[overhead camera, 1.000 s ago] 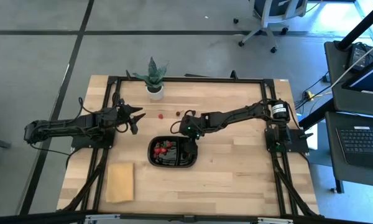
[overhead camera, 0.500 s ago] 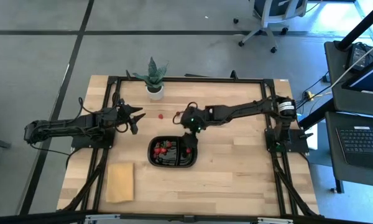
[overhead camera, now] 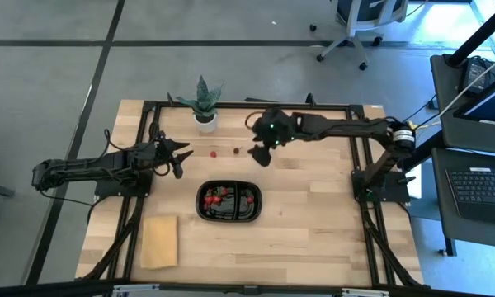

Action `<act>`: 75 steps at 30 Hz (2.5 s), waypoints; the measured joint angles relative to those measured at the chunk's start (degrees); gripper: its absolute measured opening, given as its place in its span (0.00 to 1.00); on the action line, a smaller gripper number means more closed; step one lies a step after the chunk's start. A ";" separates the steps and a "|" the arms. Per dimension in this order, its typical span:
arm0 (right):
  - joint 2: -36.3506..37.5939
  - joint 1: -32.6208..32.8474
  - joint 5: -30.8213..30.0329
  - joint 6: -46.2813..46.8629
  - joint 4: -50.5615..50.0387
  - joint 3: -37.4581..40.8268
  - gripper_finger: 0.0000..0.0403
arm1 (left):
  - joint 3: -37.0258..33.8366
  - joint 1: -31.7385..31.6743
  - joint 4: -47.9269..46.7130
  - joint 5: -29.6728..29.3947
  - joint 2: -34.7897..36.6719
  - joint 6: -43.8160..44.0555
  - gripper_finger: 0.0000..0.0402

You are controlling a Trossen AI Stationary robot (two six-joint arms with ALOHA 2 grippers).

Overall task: Pick and placing Produce into tupperware
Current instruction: Put the blackberry into the black bin

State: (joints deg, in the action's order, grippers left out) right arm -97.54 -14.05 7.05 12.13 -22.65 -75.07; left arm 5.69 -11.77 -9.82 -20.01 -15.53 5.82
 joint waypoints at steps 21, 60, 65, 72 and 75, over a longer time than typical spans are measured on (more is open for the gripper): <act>-10.24 -5.24 -0.61 6.86 -5.27 0.02 0.68 | 0.00 0.00 0.04 -0.02 0.00 0.07 0.37; -15.39 -5.30 -5.46 5.76 -0.83 0.07 0.68 | 0.00 0.04 0.03 -0.04 0.01 0.04 0.37; -15.39 -5.30 -5.46 6.51 -0.81 0.07 0.68 | 0.00 0.04 0.03 -0.04 0.00 0.04 0.37; -15.71 -5.34 -5.48 7.01 -0.46 0.09 0.68 | 0.00 0.04 0.04 -0.04 0.01 0.04 0.37; -16.99 -5.57 -5.38 7.30 -0.54 0.09 0.68 | 0.00 0.04 0.02 -0.04 0.00 0.04 0.37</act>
State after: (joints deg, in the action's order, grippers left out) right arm -114.53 -19.62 1.67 19.43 -23.19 -74.98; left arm 5.69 -11.73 -9.80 -20.05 -15.53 5.87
